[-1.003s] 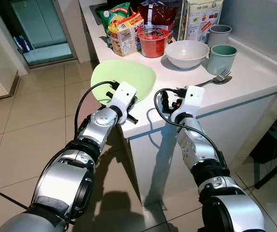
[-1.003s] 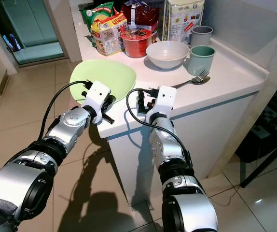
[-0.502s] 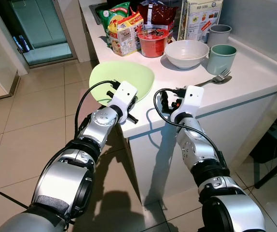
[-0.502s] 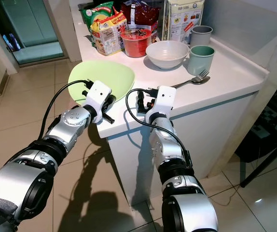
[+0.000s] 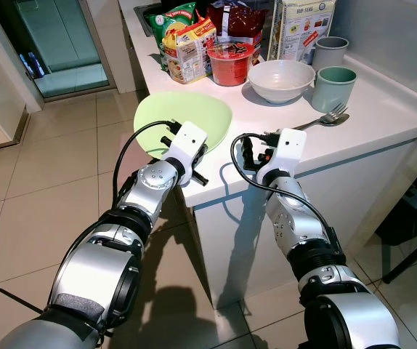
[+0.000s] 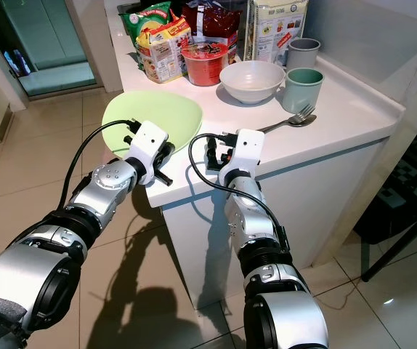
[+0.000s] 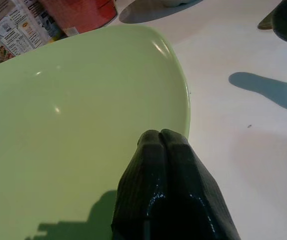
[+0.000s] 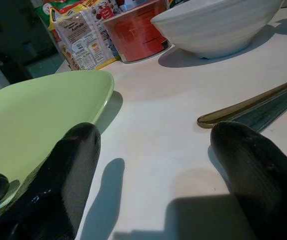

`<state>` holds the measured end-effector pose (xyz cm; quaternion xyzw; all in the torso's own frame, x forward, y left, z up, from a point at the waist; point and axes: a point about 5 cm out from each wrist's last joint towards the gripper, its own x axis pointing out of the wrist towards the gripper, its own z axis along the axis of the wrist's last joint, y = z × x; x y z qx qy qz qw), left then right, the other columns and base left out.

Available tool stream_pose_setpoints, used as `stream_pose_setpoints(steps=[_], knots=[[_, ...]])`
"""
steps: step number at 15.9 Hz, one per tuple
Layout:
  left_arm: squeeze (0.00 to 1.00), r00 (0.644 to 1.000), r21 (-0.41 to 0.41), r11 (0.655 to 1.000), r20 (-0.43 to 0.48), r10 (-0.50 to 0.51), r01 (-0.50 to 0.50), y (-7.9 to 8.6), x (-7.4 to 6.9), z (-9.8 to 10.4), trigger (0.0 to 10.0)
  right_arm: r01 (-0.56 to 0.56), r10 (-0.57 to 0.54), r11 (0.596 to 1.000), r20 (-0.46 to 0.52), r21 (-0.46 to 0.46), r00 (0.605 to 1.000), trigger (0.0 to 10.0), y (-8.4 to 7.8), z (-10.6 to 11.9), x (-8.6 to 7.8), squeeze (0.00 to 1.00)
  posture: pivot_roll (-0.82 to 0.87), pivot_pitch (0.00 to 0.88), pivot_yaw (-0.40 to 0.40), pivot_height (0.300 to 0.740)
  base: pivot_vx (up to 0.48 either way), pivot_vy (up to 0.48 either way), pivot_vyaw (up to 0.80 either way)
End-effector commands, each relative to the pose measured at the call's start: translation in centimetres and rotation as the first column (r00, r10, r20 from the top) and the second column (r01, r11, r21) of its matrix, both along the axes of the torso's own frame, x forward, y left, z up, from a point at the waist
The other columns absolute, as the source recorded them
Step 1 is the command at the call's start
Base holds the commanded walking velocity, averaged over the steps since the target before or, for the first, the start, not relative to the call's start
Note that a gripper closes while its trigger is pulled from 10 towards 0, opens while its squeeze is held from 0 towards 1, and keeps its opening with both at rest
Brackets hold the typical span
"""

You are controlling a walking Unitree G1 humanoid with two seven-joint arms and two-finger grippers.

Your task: Setting the table

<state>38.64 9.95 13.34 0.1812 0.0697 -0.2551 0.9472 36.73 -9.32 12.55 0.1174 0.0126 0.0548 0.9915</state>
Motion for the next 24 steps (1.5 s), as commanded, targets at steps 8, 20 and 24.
stream_pose_setpoints(steps=[8, 20, 24], knots=[[0.0, 0.996, 0.061, 0.998, -0.093, -0.01, 0.015, 0.2, -0.7, -2.0, 10.0, -0.011, 0.011, 1.0, -0.032, -0.021, 0.999, 10.0, 0.3, -0.3, 0.2, 0.0, 0.02, 0.0, 0.1, 0.74, 0.0, 0.0, 0.0], [0.0, 0.996, 0.064, 0.998, -0.091, -0.013, 0.019, 0.1, -0.7, -2.0, 10.0, 0.184, -0.172, 0.979, 0.133, -0.084, 0.976, 10.0, -3.8, 1.7, -0.7, 1.0, 0.02, 0.0, 0.097, 0.74, 0.0, 0.0, 0.0], [0.0, 0.996, 0.062, 0.998, -0.09, -0.018, 0.023, -0.2, -0.7, -1.9, 10.0, 0.213, -0.185, 0.954, 0.147, -0.211, 0.972, 10.0, -4.6, 0.3, -2.7, 0.0, 0.0, 0.0, 0.098, 0.74, 0.0, 0.0, 0.0]])
